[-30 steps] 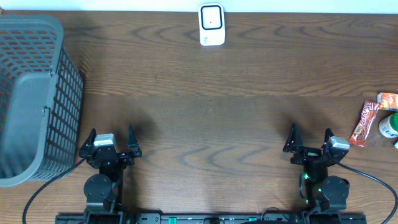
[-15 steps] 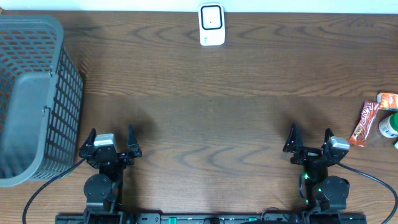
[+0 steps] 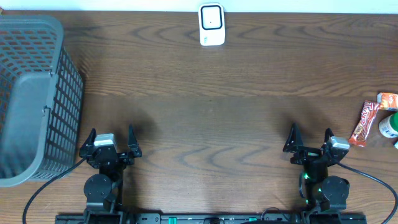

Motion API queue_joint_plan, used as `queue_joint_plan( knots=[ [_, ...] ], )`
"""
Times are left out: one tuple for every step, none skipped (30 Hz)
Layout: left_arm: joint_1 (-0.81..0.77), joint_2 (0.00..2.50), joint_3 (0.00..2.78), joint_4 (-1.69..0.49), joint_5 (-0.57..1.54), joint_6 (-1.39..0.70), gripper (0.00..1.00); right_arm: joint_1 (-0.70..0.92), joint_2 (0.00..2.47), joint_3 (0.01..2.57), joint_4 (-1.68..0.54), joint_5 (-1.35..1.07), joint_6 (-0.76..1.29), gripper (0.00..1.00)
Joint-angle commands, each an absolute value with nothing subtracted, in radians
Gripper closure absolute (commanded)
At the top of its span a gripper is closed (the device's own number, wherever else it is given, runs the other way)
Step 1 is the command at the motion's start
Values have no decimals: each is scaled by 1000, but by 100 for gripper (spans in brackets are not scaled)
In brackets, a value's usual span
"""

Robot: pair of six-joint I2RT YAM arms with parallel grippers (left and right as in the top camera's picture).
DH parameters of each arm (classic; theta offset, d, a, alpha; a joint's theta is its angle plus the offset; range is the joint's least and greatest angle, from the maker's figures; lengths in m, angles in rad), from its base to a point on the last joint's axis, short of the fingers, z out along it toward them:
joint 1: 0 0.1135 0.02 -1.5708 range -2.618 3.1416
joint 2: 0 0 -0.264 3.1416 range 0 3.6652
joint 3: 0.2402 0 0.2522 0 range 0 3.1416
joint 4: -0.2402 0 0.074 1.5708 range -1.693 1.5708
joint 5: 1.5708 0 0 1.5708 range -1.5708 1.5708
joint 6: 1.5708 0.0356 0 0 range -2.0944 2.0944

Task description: Scan the item barcode

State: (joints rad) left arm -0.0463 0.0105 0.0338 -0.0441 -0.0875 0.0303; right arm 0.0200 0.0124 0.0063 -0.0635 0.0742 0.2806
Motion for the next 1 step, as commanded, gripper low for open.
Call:
queue_joint_plan(
  knots=[
    [-41, 4, 4, -65, -86, 44, 2, 25, 6, 6, -68, 69, 272, 1]
  ],
)
